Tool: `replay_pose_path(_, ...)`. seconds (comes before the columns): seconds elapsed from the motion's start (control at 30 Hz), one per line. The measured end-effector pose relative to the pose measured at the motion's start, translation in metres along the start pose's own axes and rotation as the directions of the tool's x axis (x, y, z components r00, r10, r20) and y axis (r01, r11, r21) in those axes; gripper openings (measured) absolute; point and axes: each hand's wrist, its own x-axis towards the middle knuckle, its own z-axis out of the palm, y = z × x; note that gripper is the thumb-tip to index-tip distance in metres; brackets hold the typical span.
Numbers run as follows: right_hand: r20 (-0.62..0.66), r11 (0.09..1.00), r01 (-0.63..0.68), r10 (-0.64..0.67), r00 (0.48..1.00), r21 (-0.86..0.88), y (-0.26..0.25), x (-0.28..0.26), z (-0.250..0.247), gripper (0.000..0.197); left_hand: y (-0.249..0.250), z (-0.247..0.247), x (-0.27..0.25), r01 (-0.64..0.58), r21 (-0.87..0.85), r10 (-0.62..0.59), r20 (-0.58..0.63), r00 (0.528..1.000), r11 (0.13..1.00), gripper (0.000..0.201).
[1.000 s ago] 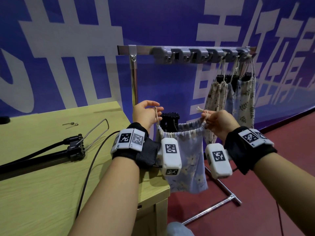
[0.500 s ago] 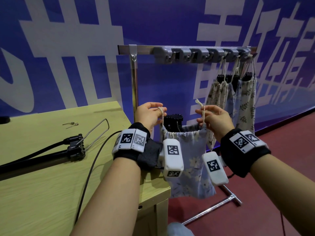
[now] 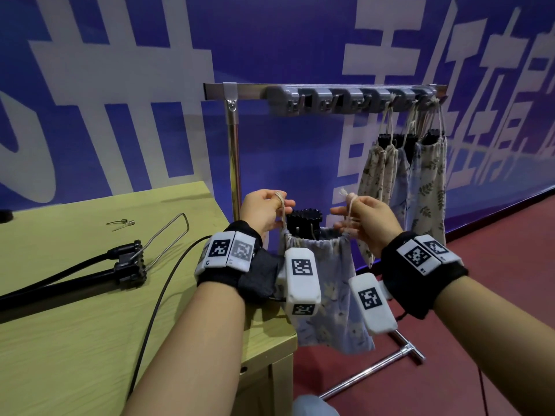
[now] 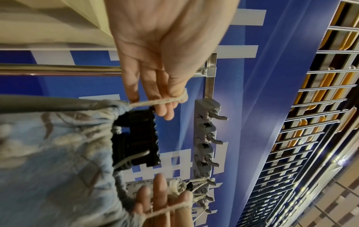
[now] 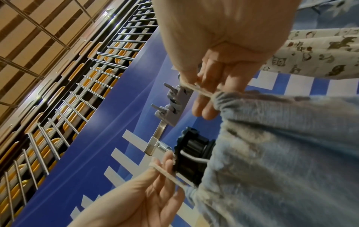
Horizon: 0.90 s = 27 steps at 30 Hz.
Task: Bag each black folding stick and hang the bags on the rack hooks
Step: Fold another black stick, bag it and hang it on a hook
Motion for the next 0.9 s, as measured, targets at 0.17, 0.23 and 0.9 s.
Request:
replay_pose_path(0.17, 0.005, 0.999, -0.018, 0.018, 1.000, -0.030, 0.002, -0.002, 0.007, 0.027, 0.005, -0.001, 0.001, 0.078, -0.017, -0.077, 0.023, 0.997, 0.997, 0.025)
replay_pose_path(0.23, -0.014, 0.998, -0.050, 0.049, 0.999, -0.042, 0.007, -0.002, 0.007, 0.030, 0.006, -0.001, 0.000, 0.132, -0.016, -0.131, 0.042, 0.990, 0.991, 0.027)
replay_pose_path(0.9, 0.025, 0.980, -0.198, 0.198, 0.980, -0.001, -0.001, -0.001, 0.002, 0.033, 0.007, 0.003, -0.005, 0.097, -0.088, -0.083, 0.142, 0.986, 0.991, 0.027)
